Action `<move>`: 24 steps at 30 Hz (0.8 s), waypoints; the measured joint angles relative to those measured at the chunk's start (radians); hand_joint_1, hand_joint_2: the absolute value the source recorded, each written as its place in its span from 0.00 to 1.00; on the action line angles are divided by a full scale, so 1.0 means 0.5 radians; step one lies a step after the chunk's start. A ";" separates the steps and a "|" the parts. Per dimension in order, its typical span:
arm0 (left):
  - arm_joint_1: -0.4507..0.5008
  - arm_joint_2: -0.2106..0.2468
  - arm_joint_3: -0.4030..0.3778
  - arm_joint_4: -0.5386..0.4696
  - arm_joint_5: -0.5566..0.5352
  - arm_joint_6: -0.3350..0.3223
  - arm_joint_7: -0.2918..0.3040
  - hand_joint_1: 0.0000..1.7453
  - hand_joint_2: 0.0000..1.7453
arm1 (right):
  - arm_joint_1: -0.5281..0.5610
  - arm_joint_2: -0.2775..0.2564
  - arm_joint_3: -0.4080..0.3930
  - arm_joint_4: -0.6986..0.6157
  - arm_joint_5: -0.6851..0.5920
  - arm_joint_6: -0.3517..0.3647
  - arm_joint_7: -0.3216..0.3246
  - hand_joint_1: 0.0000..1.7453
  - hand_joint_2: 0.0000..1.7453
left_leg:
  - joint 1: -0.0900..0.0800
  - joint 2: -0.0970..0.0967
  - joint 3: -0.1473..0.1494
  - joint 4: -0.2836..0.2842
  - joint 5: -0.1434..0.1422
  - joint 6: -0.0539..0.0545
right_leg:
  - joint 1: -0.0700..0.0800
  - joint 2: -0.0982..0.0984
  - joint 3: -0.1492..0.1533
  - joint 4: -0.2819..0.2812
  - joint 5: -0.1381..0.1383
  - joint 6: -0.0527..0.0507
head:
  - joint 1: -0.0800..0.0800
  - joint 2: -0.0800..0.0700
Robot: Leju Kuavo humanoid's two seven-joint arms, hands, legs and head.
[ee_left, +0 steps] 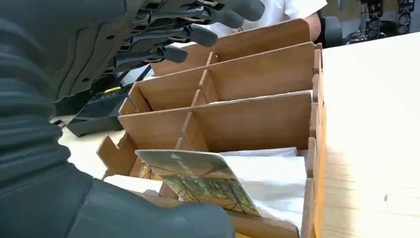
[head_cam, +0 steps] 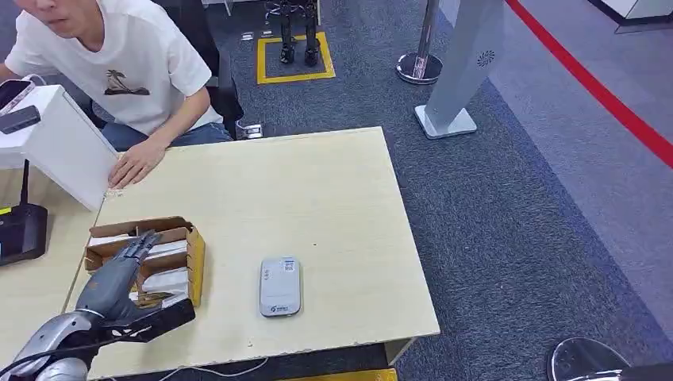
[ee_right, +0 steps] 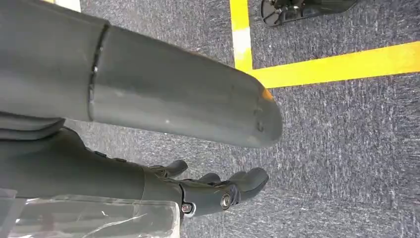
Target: Pass the card to the sensor for recognition and then transmit it.
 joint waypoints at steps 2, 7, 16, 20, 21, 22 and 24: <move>0.000 0.000 -0.004 0.000 -0.001 -0.001 0.012 0.00 1.00 | 0.000 0.000 0.000 0.000 0.000 0.000 0.000 0.00 0.00 | 0.000 0.000 0.000 0.000 0.000 0.000 | 0.000 0.000 0.000 0.000 0.000 0.000 | 0.000 0.000; 0.000 0.004 -0.008 0.000 0.010 -0.005 0.044 0.00 1.00 | 0.000 0.000 0.000 0.000 0.000 0.000 0.004 0.00 0.00 | 0.000 0.000 0.000 0.000 0.000 0.000 | 0.000 0.000 0.000 0.000 0.000 0.000 | 0.000 0.000; 0.042 0.057 -0.007 -0.003 0.084 -0.023 0.063 0.00 1.00 | 0.000 0.000 0.000 0.000 -0.013 0.000 0.014 0.00 0.00 | 0.000 0.000 0.000 0.000 0.000 0.000 | 0.000 0.000 0.000 0.000 0.000 0.000 | -0.001 0.000; 0.066 0.085 -0.007 -0.008 0.085 -0.025 0.064 0.00 1.00 | 0.000 0.000 0.000 0.000 -0.015 0.000 0.012 0.00 0.00 | 0.000 0.000 0.000 0.000 0.000 0.000 | 0.000 0.000 0.000 0.000 0.000 0.000 | -0.001 0.000; 0.070 0.089 -0.007 -0.010 0.086 -0.025 0.064 0.00 1.00 | 0.000 0.000 0.000 0.000 -0.015 0.000 0.012 0.00 0.00 | 0.000 0.000 0.000 0.000 0.000 0.000 | 0.000 0.000 0.000 0.000 0.000 0.000 | -0.001 0.000; 0.072 0.092 -0.007 -0.011 0.087 -0.025 0.064 0.00 1.00 | 0.000 0.000 0.000 0.000 -0.015 0.000 0.012 0.00 0.00 | 0.000 0.000 0.000 0.000 0.000 0.000 | 0.000 0.000 0.000 0.000 0.000 0.000 | 0.000 0.000; 0.073 0.098 -0.007 -0.015 0.087 -0.025 0.064 0.00 1.00 | 0.000 0.000 0.000 0.000 -0.015 0.000 0.012 0.00 0.00 | 0.000 -0.001 0.000 0.000 0.000 0.000 | 0.000 0.000 0.001 0.000 0.000 0.000 | 0.000 0.000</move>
